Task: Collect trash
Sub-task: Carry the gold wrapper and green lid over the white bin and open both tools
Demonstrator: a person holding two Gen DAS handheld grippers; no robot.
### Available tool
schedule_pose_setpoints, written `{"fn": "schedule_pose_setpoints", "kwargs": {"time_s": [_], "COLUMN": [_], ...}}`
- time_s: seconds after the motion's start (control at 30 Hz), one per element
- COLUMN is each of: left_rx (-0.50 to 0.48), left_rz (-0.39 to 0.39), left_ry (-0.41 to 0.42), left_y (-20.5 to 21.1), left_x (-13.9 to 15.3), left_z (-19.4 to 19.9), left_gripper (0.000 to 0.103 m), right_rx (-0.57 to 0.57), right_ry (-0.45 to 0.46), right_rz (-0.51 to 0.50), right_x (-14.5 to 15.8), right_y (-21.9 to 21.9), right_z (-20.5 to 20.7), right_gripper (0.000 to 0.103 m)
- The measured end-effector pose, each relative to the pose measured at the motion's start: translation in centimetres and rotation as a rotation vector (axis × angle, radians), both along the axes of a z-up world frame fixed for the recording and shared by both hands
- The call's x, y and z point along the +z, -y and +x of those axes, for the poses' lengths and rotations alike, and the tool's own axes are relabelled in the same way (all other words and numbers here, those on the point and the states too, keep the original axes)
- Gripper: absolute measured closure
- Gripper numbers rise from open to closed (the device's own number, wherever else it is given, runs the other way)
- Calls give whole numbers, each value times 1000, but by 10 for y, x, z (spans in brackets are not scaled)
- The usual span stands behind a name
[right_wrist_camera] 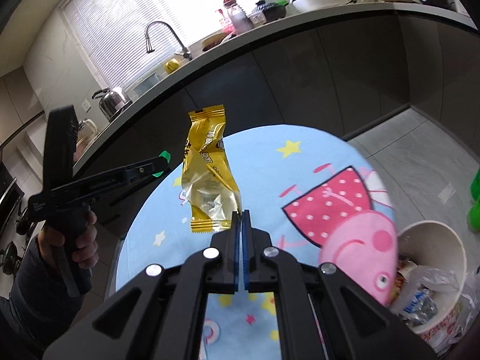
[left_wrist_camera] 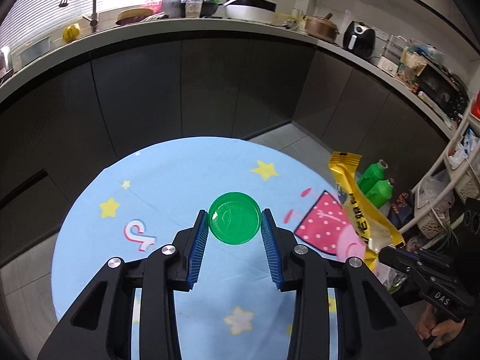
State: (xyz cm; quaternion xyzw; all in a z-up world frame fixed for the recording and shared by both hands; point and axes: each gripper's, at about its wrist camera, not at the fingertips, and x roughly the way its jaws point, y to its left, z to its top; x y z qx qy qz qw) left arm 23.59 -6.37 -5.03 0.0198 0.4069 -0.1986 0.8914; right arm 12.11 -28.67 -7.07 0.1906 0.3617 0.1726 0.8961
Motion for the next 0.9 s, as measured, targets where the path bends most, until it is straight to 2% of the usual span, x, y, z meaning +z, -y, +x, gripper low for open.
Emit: {"fn": "schedule_pose_setpoints", "kwargs": {"time_s": [0.2,0.43,0.67,0.9], "left_rx": [-148,-315,-436,-478], "left_rz": [-13,-27,-4,31], "left_ry": [26,12,-45,-115], "left_y": [67,151,225,275], "left_x": [17,11,-14,-52], "left_z": [-43,-81,-97,-88], "left_gripper": [69,69,69,69], "right_rx": [-128,-300,-406,-443], "right_ry": [15,-5,-55,-129], "right_rz": [-20,-7,22,37], "right_x": [6,-6,-39,-81], "right_y": [61,130,173,198], "right_z": [-58,-109,-125,-118], "right_gripper": [99,99,99,99]}}
